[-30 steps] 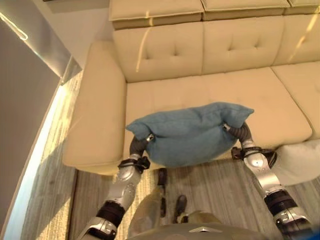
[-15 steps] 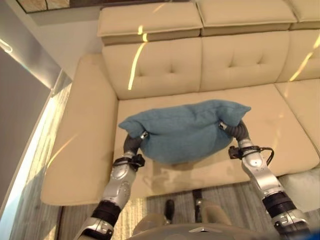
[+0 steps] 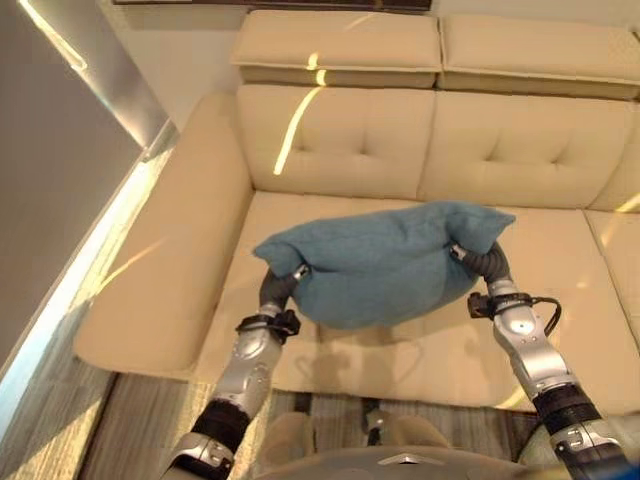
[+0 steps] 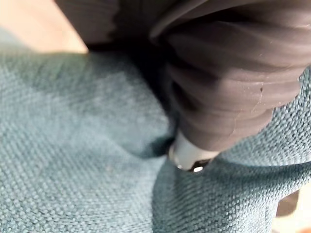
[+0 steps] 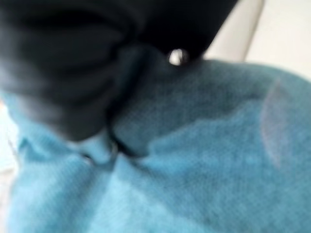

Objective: Pick up all the scattered cushions and arrange them neatly on the sofa.

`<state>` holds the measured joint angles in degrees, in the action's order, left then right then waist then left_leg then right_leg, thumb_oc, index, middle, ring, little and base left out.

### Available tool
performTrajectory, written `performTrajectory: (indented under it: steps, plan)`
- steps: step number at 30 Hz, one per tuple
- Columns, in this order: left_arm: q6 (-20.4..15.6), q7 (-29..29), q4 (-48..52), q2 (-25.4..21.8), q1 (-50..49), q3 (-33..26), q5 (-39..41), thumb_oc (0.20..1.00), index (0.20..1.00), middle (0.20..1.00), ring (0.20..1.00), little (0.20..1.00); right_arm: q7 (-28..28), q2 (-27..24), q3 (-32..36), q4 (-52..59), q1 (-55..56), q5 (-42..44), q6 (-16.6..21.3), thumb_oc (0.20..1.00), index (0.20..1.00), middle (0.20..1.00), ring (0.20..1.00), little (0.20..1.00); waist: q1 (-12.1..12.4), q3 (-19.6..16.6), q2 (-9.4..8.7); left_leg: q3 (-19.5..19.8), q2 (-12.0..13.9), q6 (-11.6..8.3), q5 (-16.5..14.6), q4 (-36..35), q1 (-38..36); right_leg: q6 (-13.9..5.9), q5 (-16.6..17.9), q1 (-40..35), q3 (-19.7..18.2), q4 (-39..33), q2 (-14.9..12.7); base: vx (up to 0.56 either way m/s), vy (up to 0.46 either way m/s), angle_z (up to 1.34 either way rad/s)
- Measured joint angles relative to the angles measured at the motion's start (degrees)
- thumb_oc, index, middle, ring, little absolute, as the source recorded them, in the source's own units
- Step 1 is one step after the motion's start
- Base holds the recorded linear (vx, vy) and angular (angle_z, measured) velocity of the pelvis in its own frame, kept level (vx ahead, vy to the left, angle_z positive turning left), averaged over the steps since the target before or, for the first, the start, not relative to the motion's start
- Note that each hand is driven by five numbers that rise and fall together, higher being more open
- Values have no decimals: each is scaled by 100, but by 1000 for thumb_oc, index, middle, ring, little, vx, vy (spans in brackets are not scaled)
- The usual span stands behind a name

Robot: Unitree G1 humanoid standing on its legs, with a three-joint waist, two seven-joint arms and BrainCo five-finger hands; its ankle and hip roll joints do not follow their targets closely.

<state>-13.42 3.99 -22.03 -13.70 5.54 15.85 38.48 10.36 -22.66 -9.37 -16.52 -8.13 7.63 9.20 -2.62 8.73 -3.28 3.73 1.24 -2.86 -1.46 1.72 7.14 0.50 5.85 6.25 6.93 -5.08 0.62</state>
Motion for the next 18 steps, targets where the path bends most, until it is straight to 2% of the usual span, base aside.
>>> performTrajectory:
  steps: [2, 3, 5, 8, 12, 18]
  plan:
    - [2, 1, 81, -44, 11, -5, -149, 200, 200, 200, 200, 200, 3, -16, 25, 41, 1, 0, 0, 200, 200, 200, 200, 200, -10, -42, 82, -22, -37, 110, 102, -205, -134, -46, 39, 89, -129, 5, 112, 7, 142, -44]
    - [2, 1, 154, -115, 23, -12, -186, 200, 200, 200, 200, 200, 5, -4, 25, 119, -1, 0, 0, 200, 200, 200, 200, 200, 31, -46, 60, -48, -60, 179, 309, -269, -120, -86, 75, 168, -253, 18, 99, -4, 80, -51]
    - [5, 8, 283, -285, 77, -10, -209, 200, 200, 200, 200, 200, 6, -6, 25, 241, -57, -1, 0, 200, 200, 200, 200, 200, 24, -53, 88, -211, -211, 294, 401, -391, -109, -170, 132, 279, -366, 21, -74, 12, 79, -31]
    - [4, 136, 283, -478, 345, -38, -218, 200, 200, 200, 200, 200, 14, 9, -91, 214, -242, 1, -5, 200, 200, 200, 200, 200, 122, -63, 113, -322, -299, 367, 449, -492, -109, -234, 149, 349, -443, 9, -173, -8, 36, -12]
    - [-54, 574, 281, -650, 1002, -398, -366, 200, 200, 200, 200, 200, 272, 2, -479, -39, -1354, 17, -60, 200, 200, 200, 200, 200, 304, -75, 159, -480, -318, 378, 465, -555, 101, -253, 210, 638, -547, -9, -179, -1, 5, -16]
    - [-190, 1017, 144, -921, 2039, -325, -364, 200, 200, 200, 200, 200, 666, -233, -704, -385, -2566, 286, -94, 200, 200, 200, 200, 200, 347, -96, 257, -443, -307, 372, 470, -551, 351, -218, 234, 869, -524, -10, -156, 7, 0, -1]
